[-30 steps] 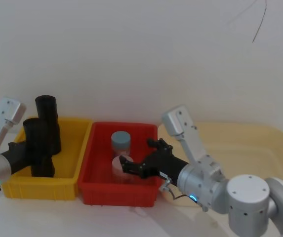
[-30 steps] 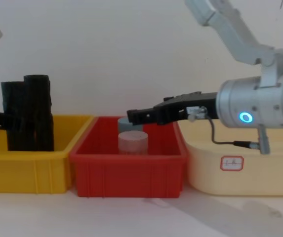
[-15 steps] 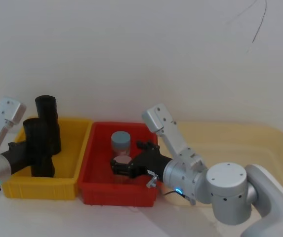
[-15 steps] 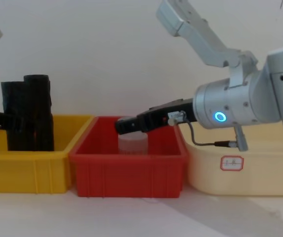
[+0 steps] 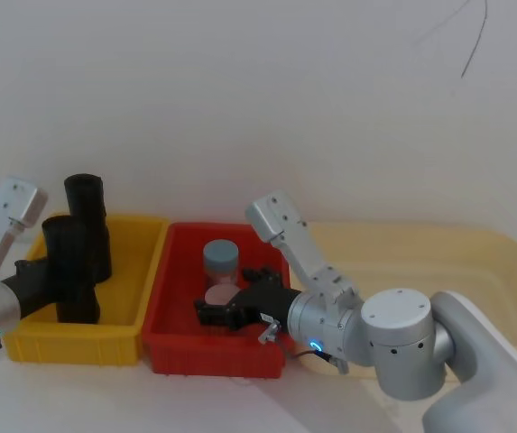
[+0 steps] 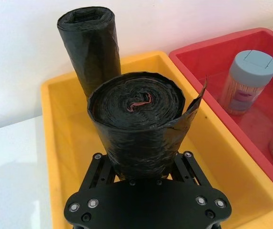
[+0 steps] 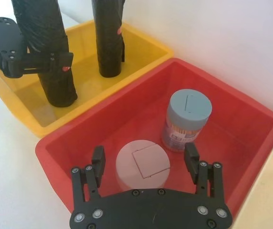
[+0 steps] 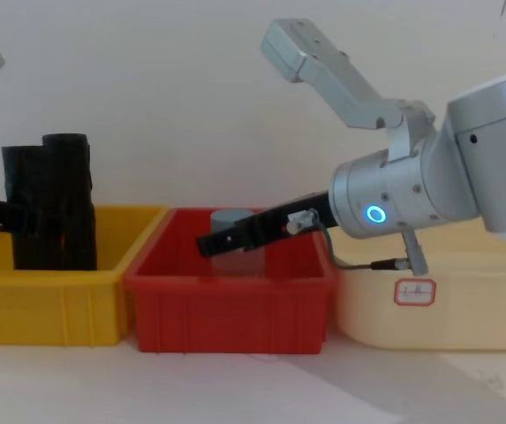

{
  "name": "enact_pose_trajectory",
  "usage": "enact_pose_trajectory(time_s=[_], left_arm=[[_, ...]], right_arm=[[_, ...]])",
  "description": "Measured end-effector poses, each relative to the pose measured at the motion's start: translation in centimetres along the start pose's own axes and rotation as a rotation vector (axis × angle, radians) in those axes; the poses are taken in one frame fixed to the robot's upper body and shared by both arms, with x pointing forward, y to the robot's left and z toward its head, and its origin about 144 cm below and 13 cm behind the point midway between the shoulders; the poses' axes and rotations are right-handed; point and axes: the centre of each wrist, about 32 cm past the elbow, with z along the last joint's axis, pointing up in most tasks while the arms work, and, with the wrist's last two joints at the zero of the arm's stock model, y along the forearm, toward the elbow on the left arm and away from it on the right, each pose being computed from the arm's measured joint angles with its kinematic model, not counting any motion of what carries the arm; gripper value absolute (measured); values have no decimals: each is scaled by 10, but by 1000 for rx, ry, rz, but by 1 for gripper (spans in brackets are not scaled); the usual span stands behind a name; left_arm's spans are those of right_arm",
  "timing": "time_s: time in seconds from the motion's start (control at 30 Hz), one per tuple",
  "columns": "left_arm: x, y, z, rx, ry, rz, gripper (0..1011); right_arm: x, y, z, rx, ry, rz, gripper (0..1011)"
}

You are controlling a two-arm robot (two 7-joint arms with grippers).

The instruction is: Pick up the garbage bag with the one hand and transfer it to the other hand.

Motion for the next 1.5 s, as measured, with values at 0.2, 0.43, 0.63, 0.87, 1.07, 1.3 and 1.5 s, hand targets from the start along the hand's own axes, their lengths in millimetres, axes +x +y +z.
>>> enact_pose_trajectory(time_s=[0.2, 0.43, 0.63, 0.87, 1.07, 1.3, 1.5], left_arm=[[0, 0, 0, 0, 0, 0, 433], [0, 0, 0, 0, 0, 0, 434], [0, 0, 0, 0, 0, 0, 433], [0, 0, 0, 0, 0, 0, 434], [0, 0, 0, 0, 0, 0, 433], [0, 0, 0, 0, 0, 0, 434], [0, 0, 0, 0, 0, 0, 433]], right_arm=[[0, 2, 1, -15, 14, 3, 1010], [0, 3, 1, -33, 25, 2, 1010], [1, 4, 0, -48, 30, -3, 1010], [1, 5, -3, -64, 38, -12, 1010], [2, 5, -4, -72, 41, -18, 997], [2, 5, -5, -78, 43, -23, 831], [2, 6, -6, -80, 44, -25, 675]])
